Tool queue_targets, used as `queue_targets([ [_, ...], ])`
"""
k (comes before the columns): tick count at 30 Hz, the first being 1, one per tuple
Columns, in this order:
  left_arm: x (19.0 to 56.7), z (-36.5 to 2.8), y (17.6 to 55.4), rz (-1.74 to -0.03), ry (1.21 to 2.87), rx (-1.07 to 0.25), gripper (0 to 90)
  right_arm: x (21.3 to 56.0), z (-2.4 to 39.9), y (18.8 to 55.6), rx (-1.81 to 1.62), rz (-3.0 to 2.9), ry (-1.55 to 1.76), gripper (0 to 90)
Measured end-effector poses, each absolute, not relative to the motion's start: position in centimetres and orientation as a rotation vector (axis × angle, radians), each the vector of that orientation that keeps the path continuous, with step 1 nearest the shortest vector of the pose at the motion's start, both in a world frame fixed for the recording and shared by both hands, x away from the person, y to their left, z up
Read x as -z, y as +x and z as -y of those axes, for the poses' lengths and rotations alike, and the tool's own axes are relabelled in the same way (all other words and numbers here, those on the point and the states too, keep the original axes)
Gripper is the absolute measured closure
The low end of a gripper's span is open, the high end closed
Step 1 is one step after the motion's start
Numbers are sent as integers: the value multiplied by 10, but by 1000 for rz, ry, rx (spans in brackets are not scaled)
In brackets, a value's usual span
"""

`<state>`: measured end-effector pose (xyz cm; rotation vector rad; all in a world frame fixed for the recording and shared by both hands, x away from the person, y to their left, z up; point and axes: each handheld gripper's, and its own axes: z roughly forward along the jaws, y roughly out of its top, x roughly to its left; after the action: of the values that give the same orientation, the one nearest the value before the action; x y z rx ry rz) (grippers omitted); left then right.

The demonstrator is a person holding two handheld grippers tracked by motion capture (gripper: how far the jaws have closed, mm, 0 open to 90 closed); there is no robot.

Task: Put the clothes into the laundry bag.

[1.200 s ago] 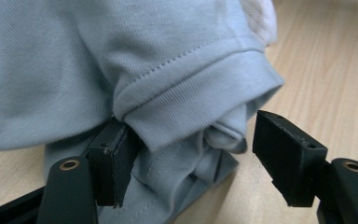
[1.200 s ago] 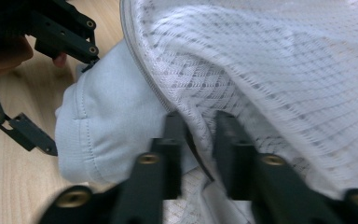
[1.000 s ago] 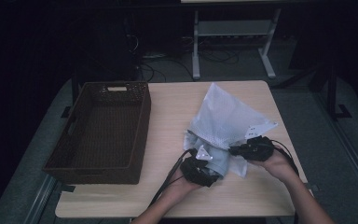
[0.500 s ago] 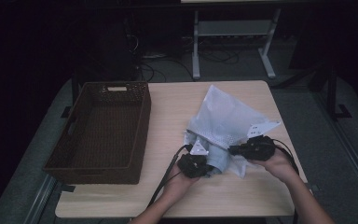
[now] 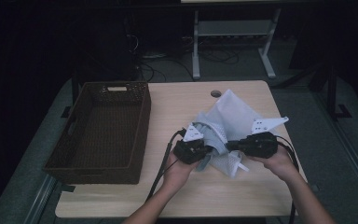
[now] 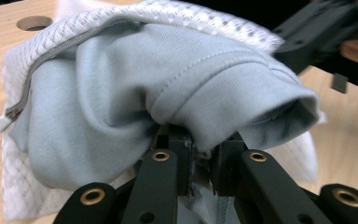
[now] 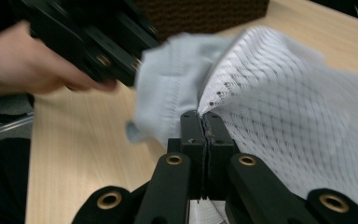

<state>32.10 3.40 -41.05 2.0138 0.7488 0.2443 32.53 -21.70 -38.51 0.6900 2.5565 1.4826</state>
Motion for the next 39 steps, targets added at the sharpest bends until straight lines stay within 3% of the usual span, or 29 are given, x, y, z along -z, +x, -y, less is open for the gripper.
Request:
queue_targets([
  [7, 418, -12, 326, -776, 2056, -272, 818, 377, 212, 322, -1528, -2549, 645, 887],
  [13, 428, -6, 327, -740, 2094, -220, 779, 384, 215, 323, -1508, -2564, 663, 886],
  [23, 433, -17, 323, -695, 2171, -112, 373, 392, 216, 321, -1483, -2593, 666, 883],
  [25, 430, -28, 321, -691, 2177, -98, 343, 393, 216, 322, -1476, -2596, 667, 883],
  [31, 415, -69, 315, -711, 2158, -134, 361, 395, 217, 323, -1464, -2597, 677, 882],
  [39, 400, -106, 335, -818, 2097, -242, 543, 398, 219, 324, -1459, -2595, 690, 882],
])
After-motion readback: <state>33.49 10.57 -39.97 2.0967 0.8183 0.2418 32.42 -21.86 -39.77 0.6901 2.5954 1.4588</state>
